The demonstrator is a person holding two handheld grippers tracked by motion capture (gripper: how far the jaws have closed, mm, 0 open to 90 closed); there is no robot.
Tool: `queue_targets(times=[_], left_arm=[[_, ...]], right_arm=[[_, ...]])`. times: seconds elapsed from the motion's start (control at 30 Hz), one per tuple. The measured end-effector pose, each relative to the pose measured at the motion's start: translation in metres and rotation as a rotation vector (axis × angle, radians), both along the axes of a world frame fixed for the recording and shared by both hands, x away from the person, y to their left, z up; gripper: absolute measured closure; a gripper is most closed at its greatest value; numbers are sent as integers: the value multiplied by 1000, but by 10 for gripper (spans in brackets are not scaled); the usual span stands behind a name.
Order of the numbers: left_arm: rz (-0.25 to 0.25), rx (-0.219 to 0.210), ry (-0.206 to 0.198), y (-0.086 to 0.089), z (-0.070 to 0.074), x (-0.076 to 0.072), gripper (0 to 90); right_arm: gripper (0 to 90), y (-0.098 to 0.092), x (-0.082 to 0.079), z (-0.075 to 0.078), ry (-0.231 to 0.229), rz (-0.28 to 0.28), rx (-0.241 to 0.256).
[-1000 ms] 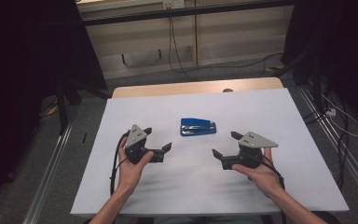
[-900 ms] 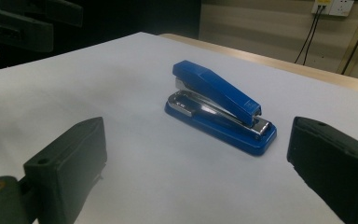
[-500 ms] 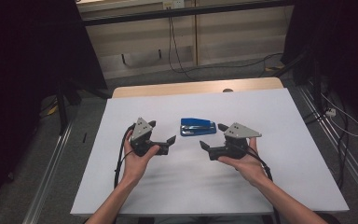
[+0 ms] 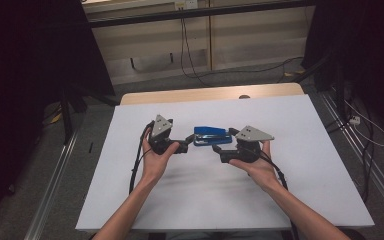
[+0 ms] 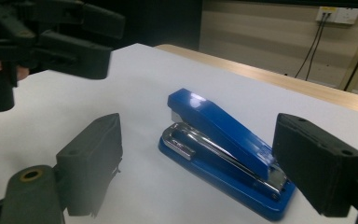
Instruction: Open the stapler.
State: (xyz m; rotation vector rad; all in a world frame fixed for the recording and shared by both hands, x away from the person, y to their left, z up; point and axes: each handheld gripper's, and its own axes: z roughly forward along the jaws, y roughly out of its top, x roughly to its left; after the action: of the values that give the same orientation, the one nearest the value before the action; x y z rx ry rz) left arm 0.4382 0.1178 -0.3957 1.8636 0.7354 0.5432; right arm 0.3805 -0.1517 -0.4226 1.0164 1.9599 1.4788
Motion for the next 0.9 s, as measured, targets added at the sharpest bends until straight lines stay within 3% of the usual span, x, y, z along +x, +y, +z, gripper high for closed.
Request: queue_targets(times=[0.07,0.2,0.33,0.4,0.47,0.53,0.6,0.73,0.8,0.9], left_arm=[[19,-15,4,-1,0,9,46],[20,-1,9,-3,-6,13,44],[7,13,37,-2,-11,14,42],[16,-7,41,1,-15,13,42],[34,19,39,4,-19,15,42],[31,18,43,6,-20,15,43],[42,20,54,9,-23,16,41],[40,11,75,9,-25,17,38],[42,25,89,7,-26,17,37],[36,40,103,6,-28,17,42]], right_arm=[[192,5,4,0,1,18,5],[220,10,7,-5,12,17,11],[263,10,10,-6,13,3,16],[295,8,11,-7,15,-4,17],[316,7,12,-7,19,-3,4],[326,6,12,-8,20,-1,4],[388,6,13,-8,25,9,3],[409,7,15,-9,30,30,-6],[419,8,15,-9,35,46,-8],[503,10,16,-10,44,65,-18]])
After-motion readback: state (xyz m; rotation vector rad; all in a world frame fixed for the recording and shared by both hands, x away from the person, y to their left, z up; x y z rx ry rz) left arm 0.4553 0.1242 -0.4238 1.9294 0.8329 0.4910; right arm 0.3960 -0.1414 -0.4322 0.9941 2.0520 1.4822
